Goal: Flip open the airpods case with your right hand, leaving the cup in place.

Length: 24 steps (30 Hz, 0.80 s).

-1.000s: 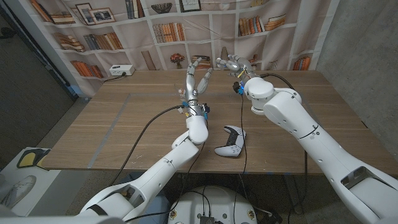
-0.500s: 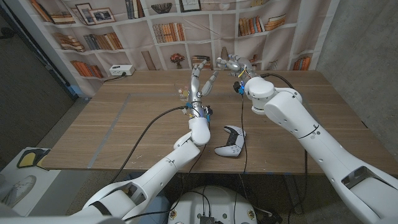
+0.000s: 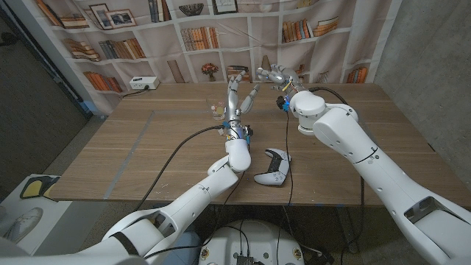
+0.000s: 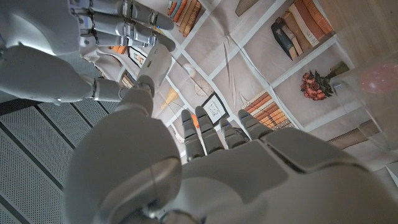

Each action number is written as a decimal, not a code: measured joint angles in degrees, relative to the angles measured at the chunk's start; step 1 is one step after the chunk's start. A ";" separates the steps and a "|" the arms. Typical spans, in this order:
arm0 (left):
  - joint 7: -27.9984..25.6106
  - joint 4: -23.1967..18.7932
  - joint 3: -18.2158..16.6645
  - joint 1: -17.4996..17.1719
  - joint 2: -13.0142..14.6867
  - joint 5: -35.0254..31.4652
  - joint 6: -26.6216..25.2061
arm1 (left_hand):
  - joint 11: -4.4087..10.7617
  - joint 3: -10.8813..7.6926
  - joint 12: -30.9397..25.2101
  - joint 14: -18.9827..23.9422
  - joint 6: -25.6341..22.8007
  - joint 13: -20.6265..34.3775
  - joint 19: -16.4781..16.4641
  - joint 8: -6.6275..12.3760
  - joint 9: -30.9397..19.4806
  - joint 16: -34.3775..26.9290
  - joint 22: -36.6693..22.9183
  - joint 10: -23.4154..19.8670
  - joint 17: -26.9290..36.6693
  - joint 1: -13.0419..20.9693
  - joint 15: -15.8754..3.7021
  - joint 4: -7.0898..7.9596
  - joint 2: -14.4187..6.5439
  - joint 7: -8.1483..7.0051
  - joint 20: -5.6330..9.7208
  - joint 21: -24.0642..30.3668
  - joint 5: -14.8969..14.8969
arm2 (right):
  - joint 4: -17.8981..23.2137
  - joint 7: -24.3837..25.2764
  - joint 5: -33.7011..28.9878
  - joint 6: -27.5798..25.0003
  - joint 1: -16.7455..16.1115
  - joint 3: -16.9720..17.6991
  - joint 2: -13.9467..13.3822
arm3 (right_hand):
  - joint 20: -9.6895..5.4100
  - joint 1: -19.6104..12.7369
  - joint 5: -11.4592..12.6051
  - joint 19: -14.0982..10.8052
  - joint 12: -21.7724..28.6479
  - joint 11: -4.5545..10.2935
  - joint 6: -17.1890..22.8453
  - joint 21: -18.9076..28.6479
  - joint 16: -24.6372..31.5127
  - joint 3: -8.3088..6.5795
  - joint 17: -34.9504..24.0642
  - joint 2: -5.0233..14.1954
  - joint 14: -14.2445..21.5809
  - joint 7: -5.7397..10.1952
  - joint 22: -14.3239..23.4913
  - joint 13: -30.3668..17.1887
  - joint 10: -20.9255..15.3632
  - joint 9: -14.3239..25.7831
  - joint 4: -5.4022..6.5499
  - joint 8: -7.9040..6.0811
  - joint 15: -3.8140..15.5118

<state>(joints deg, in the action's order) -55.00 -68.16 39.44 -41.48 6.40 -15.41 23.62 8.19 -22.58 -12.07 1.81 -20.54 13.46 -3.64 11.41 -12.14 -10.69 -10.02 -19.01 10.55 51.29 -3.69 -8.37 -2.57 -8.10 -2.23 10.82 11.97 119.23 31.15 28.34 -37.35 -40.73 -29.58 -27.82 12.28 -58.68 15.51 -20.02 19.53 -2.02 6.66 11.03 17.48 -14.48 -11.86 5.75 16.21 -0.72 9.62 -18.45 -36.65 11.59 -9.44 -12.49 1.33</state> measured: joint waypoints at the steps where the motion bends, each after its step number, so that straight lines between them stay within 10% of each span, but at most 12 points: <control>1: -0.06 0.06 0.04 0.05 -0.02 -0.05 0.01 | -0.02 0.00 0.00 0.00 0.25 0.00 0.20 0.00 0.00 0.00 0.00 0.02 0.00 0.00 0.00 0.00 0.00 0.07 -0.01 0.00 0.00 | -0.02 0.02 0.02 0.01 -0.03 0.00 0.02 | 0.00 0.00 0.00 0.00 0.00 0.14 0.00 0.00 0.00 0.00 -0.01 0.00 0.00 0.00 0.00 0.00 0.14 0.00 0.00 0.00 0.00; 24: -3.35 4.08 1.96 2.27 -0.83 -1.63 0.56 | 1.95 0.72 -1.34 -0.89 -2.67 0.80 0.80 2.20 -0.20 -0.45 -0.27 -1.81 0.21 1.50 0.28 0.09 -2.58 -1.22 -0.43 0.23 -0.32 | -0.06 0.57 0.67 0.41 -0.49 0.11 0.00 | 0.00 -0.06 -0.06 0.00 -0.10 0.18 0.31 -0.22 0.00 0.24 0.00 -0.06 -0.01 0.31 0.00 0.00 0.18 -0.01 0.24 0.00 -0.01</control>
<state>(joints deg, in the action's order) -58.35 -64.07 41.40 -39.21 5.56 -17.03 24.17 10.13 -21.86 -13.41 0.93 -23.21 14.26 -2.84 13.61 -12.34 -11.13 -10.29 -20.82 10.76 52.79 -3.41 -8.28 -5.15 -9.32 -2.66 11.05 11.65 119.17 31.72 29.01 -36.94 -41.23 -29.48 -27.82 12.28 -58.74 15.46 -20.02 19.43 -1.84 6.97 10.80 17.48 -14.24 -11.86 5.70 16.20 -0.41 9.63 -18.45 -36.47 11.58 -9.20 -12.49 1.32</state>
